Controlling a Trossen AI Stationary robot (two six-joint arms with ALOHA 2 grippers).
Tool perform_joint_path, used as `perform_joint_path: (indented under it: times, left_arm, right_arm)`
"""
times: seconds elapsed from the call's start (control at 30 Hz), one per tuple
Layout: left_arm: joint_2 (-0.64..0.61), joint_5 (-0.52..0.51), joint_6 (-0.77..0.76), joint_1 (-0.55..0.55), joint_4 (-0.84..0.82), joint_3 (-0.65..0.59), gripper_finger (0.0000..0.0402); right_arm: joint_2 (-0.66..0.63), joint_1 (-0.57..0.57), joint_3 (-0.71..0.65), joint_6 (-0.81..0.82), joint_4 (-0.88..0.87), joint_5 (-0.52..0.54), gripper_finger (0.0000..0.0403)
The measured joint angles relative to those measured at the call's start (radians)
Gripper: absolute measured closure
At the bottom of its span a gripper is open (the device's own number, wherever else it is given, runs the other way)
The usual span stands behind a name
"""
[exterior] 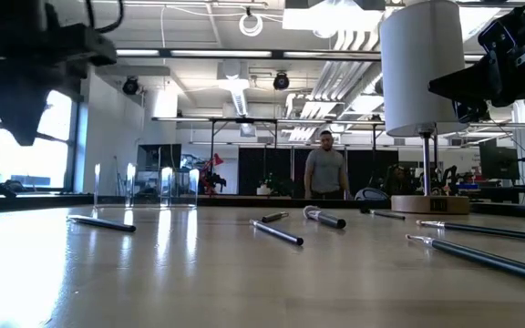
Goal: Put items in baskets/containers
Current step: Put the eyeshadow brush into the transparent organizer
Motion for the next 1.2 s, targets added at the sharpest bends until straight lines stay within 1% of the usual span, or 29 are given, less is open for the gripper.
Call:
perform_joint_path:
  times: [0.07,0.2,0.3,0.4,0.6,0.67,0.77,0.83,1.03,1.2]
  left_arm:
    - [0.0,0.007,-0.069,-0.02,0.001,-0.017,0.0397]
    - [0.0,0.046,-0.136,-0.035,0.022,-0.056,0.0379]
    - [0.0,0.077,-0.153,-0.035,0.082,-0.1,0.0361]
    - [0.0,0.083,-0.153,-0.033,0.15,-0.14,0.0342]
    - [0.007,0.085,-0.167,-0.033,0.17,-0.154,0.0316]
    - [0.018,0.112,-0.167,-0.033,0.185,-0.154,0.0313]
    - [0.055,0.181,-0.169,-0.042,0.195,-0.154,0.0312]
    - [0.091,0.202,-0.178,-0.042,0.214,-0.154,0.0312]
    - [0.159,0.198,-0.201,-0.039,0.308,-0.154,0.0312]
    - [0.179,0.219,-0.204,-0.039,0.325,-0.153,0.0312]
  right_arm:
    - [0.0,0.0,0.0,0.0,0.0,0.0,0.0398]
    - [0.0,0.0,0.0,0.0,0.0,0.0,0.0398]
    - [0.0,0.0,0.0,0.0,0.0,0.0,0.0398]
    - [0.0,0.0,0.0,0.0,0.0,0.0,0.0398]
    - [0.0,0.0,0.0,0.0,0.0,0.0,0.0398]
    - [0.0,0.0,0.0,0.0,0.0,0.0,0.0398]
    - [0.0,0.0,0.0,0.0,0.0,0.0,0.0398]
    - [0.0,0.0,0.0,0.0,0.0,0.0,0.0398]
    - [0.0,0.0,0.0,0.0,0.002,0.0,0.0398]
    - [0.002,0.0,0.0,0.0,0.0,0.0,0.0398]
